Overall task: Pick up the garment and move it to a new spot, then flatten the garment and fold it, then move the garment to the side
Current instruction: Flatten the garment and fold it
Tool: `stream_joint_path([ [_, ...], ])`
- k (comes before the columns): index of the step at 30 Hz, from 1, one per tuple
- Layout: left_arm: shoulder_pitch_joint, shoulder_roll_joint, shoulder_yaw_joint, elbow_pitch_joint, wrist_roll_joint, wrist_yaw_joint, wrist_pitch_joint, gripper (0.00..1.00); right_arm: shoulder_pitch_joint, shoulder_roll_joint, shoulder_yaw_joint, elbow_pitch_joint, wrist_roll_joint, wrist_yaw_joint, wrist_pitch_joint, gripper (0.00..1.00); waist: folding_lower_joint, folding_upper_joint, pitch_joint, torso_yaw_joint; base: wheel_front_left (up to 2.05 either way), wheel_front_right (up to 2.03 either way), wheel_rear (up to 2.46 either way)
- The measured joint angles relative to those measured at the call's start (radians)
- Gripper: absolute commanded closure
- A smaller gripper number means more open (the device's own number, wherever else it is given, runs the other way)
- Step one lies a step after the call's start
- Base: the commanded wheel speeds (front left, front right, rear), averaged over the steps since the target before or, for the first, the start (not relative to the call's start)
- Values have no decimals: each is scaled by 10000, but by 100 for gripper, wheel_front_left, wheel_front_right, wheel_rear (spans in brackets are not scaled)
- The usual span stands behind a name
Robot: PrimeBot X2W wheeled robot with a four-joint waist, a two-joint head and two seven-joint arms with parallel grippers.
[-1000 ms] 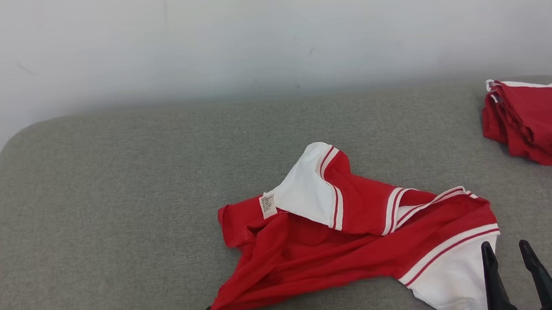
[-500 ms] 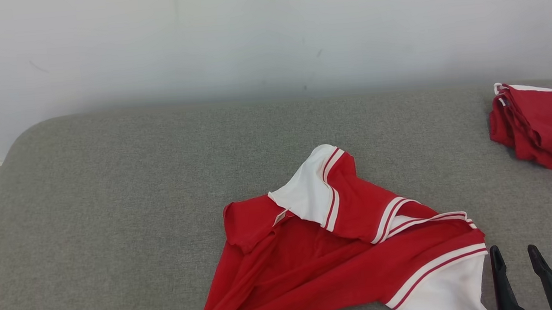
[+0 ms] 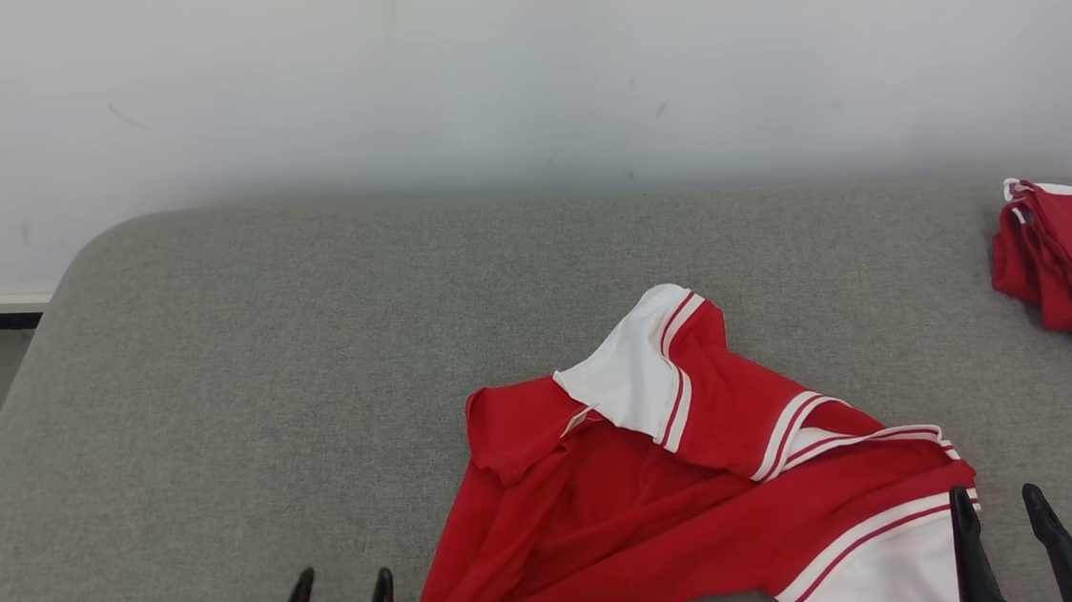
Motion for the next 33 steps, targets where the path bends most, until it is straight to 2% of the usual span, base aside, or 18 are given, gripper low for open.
stream_joint_path([
  [6,-288,-140,846,-1072,487,213,0,0,-110,8,79,31,-2,0,-36,0,0,0,53,-154,0,0,0],
  [8,-325,-180,1037,-1158,629,238,0,0,-117,-2,42,44,2,0,-52,0,0,0,89,-229,0,0,0],
  [12,-531,-184,1578,-1377,1091,600,0,0,-218,-10,86,77,2,0,-86,0,0,0,168,-407,0,0,0],
  [17,-561,-211,1762,-1371,1168,629,0,0,-244,2,115,77,0,0,-90,0,0,0,239,-595,0,0,0],
  [25,-1205,-105,1210,-825,1337,207,0,0,-388,19,211,96,-13,0,-104,0,0,0,456,-945,0,0,0],
  [33,-2209,44,301,752,1181,25,0,0,-641,25,322,217,-12,0,-134,0,1,0,777,-1393,0,0,0],
])
